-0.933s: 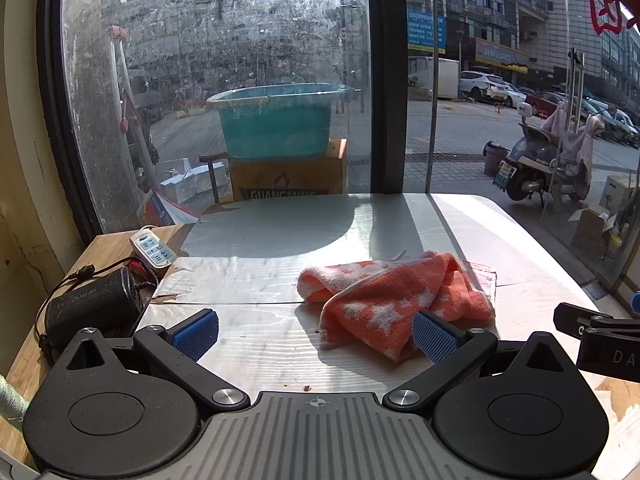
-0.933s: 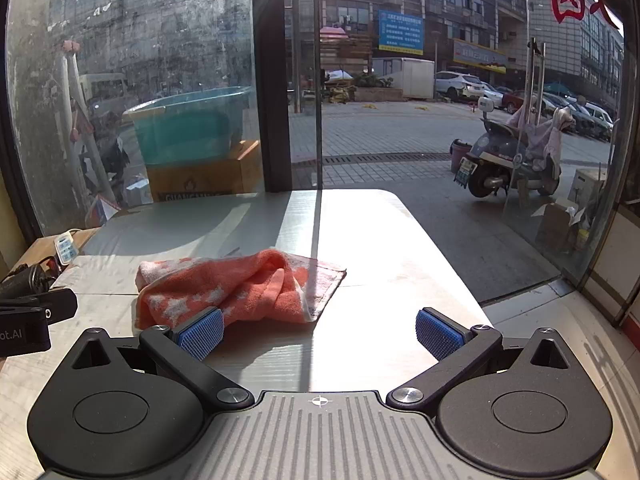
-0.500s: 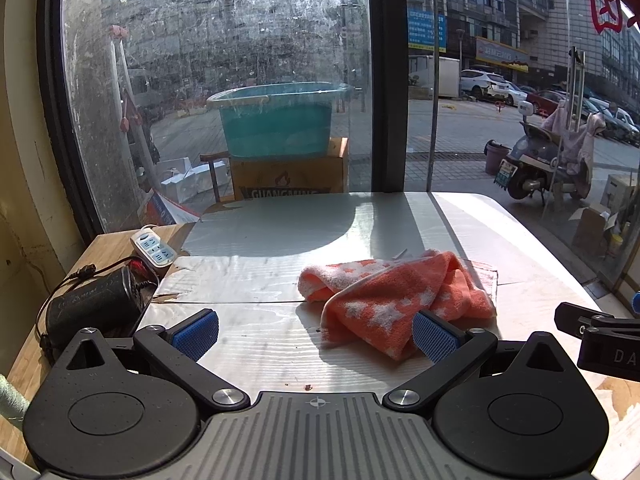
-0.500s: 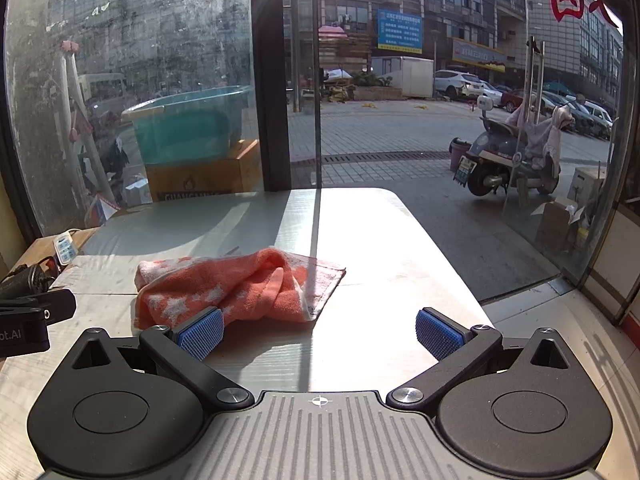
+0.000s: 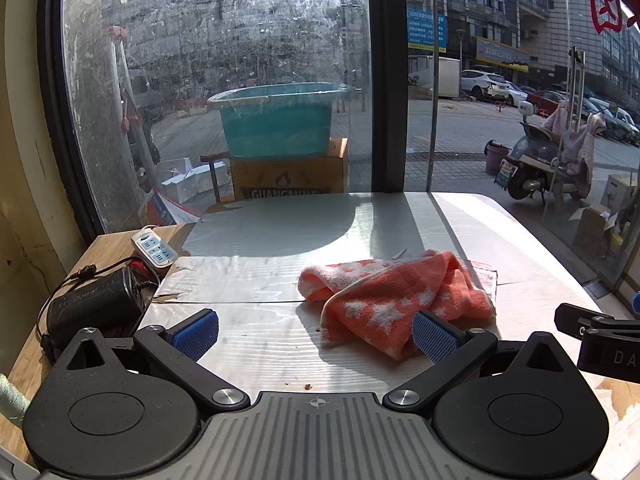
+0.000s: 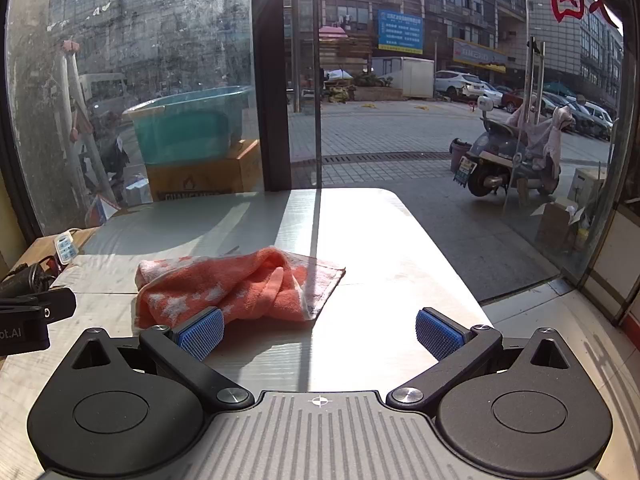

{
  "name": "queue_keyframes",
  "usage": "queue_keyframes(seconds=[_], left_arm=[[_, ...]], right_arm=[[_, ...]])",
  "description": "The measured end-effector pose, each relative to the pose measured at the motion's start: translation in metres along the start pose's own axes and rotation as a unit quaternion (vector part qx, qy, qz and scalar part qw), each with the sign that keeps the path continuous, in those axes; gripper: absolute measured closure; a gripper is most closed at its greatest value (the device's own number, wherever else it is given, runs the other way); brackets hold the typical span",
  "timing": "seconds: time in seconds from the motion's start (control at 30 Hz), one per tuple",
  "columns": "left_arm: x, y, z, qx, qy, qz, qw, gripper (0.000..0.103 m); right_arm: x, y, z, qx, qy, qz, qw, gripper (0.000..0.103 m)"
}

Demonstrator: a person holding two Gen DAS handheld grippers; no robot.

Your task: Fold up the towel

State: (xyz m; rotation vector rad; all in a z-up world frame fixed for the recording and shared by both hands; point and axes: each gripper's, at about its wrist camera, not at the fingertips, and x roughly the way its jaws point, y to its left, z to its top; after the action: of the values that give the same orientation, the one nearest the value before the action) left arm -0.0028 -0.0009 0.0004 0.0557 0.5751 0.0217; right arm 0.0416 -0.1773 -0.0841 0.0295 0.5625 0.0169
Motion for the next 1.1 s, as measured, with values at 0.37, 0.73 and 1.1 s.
queue_keyframes(seconds=[0.37, 0.73, 1.1], left_arm=[[-0.0004, 0.0001, -0.0002, 0.002, 0.000, -0.001, 1.0000, 0.000], [0.0009, -0.0006, -0.0008, 0.003, 0.001, -0.001, 1.0000, 0.000], [0.0025, -0.0011, -0.0001, 0.003, 0.003, -0.002, 1.0000, 0.000]], right_arm=[[-0.0011, -0.0019, 0.0004, 0.001, 0.001, 0.000, 1.000, 0.000], [-0.0008, -0.0013, 0.0000, 0.003, 0.000, -0.002, 1.000, 0.000], [-0.0018, -0.0028, 0.0009, 0.012, -0.006, 0.005, 1.000, 0.000]])
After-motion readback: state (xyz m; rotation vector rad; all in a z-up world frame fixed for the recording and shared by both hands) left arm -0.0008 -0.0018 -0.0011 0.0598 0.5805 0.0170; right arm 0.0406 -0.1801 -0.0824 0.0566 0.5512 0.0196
